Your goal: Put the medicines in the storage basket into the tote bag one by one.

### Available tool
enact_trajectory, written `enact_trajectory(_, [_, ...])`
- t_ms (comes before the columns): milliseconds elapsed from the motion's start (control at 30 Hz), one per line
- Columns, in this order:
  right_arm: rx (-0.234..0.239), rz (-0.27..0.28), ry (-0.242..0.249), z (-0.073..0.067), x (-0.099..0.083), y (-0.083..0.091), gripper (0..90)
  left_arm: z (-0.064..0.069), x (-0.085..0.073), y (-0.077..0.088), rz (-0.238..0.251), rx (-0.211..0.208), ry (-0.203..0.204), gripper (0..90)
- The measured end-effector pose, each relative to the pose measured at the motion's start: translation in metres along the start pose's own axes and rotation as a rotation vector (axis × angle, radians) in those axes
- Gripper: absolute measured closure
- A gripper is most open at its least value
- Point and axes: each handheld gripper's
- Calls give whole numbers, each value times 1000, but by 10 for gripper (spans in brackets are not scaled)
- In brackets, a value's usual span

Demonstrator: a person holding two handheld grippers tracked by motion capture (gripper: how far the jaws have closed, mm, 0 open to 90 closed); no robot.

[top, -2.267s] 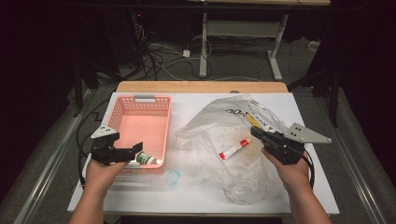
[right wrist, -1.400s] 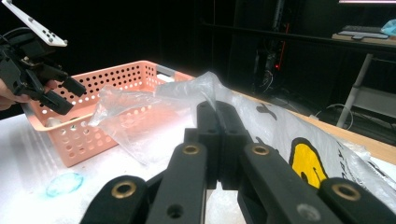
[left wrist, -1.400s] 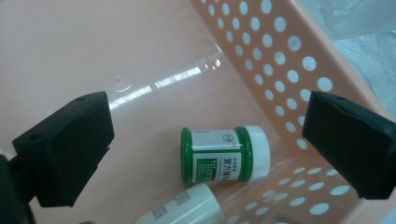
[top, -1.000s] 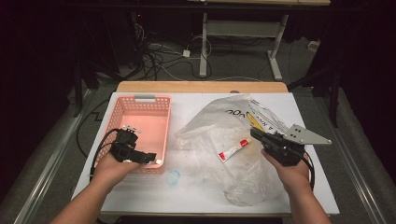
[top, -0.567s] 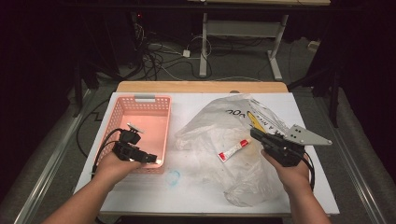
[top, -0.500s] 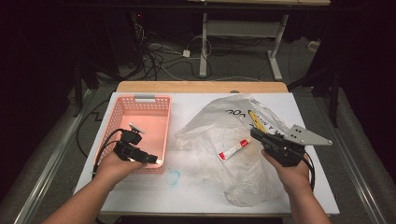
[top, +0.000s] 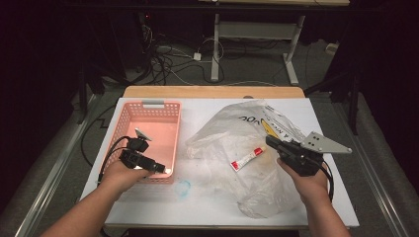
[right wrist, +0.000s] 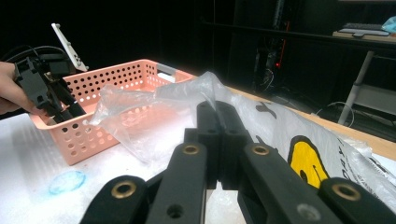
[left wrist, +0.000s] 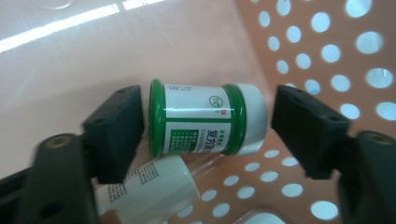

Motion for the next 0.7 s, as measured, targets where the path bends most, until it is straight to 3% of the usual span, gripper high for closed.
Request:
enact_trajectory(367, [3,5,5,-2,0,0,900,2,-2,4,24,51,-7,331])
enact_trajectory(700, [12,-7,9,-4,-1,-3,900,-3,2,-1,-38,1,26,327])
Point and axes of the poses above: each handheld gripper's, and its own axes: y roughly backward along the jaws, x roughly out of its top, z roughly to its right, and after that the axes turned 8 degrees about x, right-handed
